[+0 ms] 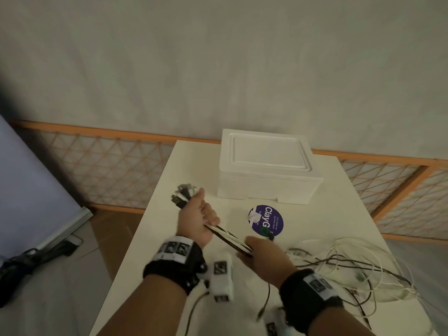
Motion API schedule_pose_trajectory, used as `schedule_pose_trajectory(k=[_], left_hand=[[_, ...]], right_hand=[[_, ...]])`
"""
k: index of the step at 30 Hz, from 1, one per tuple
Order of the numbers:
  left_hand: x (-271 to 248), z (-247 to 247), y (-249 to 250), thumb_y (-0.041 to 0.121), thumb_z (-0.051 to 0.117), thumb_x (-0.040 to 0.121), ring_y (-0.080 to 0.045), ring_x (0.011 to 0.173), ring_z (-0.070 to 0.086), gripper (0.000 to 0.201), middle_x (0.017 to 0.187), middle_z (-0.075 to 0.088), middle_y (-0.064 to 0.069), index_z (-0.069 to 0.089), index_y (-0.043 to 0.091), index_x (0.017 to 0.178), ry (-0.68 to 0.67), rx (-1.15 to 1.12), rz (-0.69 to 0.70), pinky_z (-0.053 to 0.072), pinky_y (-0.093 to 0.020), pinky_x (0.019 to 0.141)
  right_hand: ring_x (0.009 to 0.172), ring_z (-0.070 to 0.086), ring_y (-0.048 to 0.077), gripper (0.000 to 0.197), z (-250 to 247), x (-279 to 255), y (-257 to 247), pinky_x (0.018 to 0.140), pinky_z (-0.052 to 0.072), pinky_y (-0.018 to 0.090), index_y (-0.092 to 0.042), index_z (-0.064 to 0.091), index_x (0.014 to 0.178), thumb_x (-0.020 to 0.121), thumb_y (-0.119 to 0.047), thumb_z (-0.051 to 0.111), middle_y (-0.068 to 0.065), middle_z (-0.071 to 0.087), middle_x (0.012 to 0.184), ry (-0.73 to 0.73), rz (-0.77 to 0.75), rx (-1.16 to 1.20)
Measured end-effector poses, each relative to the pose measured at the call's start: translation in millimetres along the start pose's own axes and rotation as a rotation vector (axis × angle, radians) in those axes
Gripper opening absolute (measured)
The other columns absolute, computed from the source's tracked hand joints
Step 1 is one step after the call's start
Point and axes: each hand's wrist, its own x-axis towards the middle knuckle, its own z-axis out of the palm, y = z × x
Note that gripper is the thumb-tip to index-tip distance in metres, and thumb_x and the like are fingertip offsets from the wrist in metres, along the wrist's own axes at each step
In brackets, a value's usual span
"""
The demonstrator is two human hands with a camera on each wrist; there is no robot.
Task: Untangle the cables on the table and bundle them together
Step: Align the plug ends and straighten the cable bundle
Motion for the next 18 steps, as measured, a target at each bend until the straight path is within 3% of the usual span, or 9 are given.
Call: schedule_pose_trajectory(k=[3,9,14,16,18], left_hand=[[7.3,-6.2,14.1,0.029,0.058,0.092,-0.009,0.031,0.020,0.048,0.041,0.023,0.006,0.036,0.020,0.050,0.051,0.001,0.025,0.021,-0.017,0.037],[11.2,-7.4,12.4,0.030,0.057,0.093,-0.010,0.031,0.020,0.045,0.041,0.023,0.006,0.035,0.020,0.055,0.107,0.011,0.035,0.022,-0.016,0.037],[6.7,-11.9,9.4,0.031,0.057,0.093,-0.010,0.031,0.020,0.046,0.042,0.023,0.005,0.036,0.019,0.054,0.108,0.000,0.039,0.021,-0.017,0.038],[4.4,-13.2,13.9,0.031,0.056,0.094,-0.010,0.031,0.021,0.048,0.042,0.023,0.005,0.035,0.019,0.052,0.067,0.018,0.062,0.022,-0.017,0.038],[0.9,-13.5,21.0,0.028,0.054,0.095,-0.009,0.031,0.023,0.048,0.041,0.025,0.005,0.034,0.019,0.053,-0.007,0.071,0.097,0.024,-0.017,0.038]], right_hand=[[0.088,0.062,0.022,0.039,1.7,-18.2,27.5,0.069,0.044,0.030,-0.019,0.055,0.091,0.089,-0.057,0.047,0.001,0.064,0.087,-0.003,0.108,-0.071],[0.083,0.061,0.018,0.017,-11.7,-16.9,40.0,0.065,0.043,0.026,-0.020,0.056,0.088,0.081,-0.034,0.048,-0.007,0.049,0.070,-0.003,0.147,-0.124],[0.074,0.059,0.016,0.013,-14.7,-23.2,45.2,0.066,0.050,0.028,-0.022,0.054,0.080,0.080,-0.034,0.048,-0.005,0.050,0.066,0.010,0.212,-0.178],[0.080,0.062,0.018,0.012,-12.6,-25.9,51.1,0.068,0.048,0.027,-0.023,0.052,0.085,0.079,-0.033,0.048,-0.007,0.051,0.070,-0.003,0.213,-0.188],[0.099,0.061,0.019,0.023,-13.6,-28.7,61.5,0.080,0.045,0.030,-0.028,0.052,0.101,0.079,-0.036,0.052,-0.009,0.057,0.088,-0.128,0.225,-0.260]])
